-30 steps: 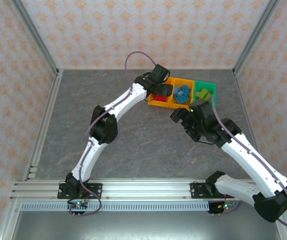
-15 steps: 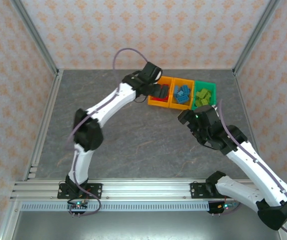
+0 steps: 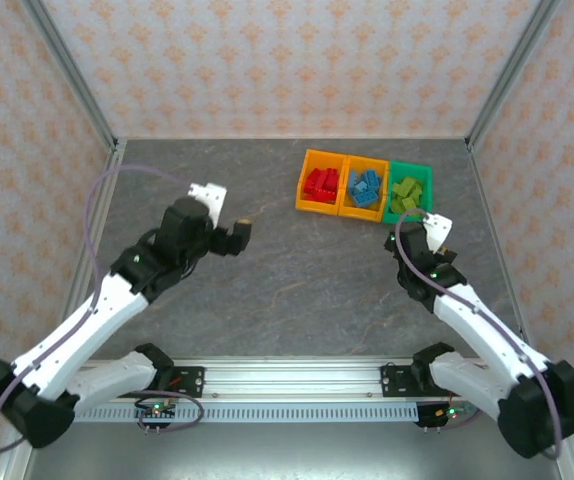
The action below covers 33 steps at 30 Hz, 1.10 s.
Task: Sort the legos into containers by color
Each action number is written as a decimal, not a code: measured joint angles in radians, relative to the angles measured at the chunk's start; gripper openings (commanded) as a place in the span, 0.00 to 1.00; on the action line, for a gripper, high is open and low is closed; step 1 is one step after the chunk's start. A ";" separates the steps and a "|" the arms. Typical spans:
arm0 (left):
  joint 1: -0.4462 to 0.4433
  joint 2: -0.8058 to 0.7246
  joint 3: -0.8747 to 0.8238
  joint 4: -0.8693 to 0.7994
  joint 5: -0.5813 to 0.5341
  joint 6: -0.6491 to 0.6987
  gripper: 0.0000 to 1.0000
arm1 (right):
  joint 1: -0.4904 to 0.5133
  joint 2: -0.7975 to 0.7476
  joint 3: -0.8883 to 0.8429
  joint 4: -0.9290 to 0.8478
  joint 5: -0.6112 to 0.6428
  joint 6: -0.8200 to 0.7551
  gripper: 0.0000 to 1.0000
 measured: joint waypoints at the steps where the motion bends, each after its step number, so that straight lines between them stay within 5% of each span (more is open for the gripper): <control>1: 0.016 -0.051 -0.069 0.017 -0.028 0.025 1.00 | -0.058 0.053 -0.013 0.046 -0.015 -0.030 0.99; 8: 0.182 -0.293 -0.515 0.278 -0.167 0.078 1.00 | -0.192 0.391 -0.012 0.462 -0.108 -0.244 1.00; 15: 0.267 -0.306 -0.728 0.485 -0.164 0.101 1.00 | -0.220 0.515 -0.071 0.805 -0.235 -0.365 0.99; 19: 0.330 -0.161 -0.717 0.635 -0.120 0.100 1.00 | -0.278 0.522 -0.172 0.962 -0.311 -0.375 0.99; 27: 0.497 0.433 -0.467 0.913 0.045 0.053 1.00 | -0.279 0.521 -0.173 1.025 -0.383 -0.392 0.99; 33: 0.578 0.545 -0.409 1.011 0.230 0.055 1.00 | -0.279 0.521 -0.173 1.026 -0.405 -0.395 0.99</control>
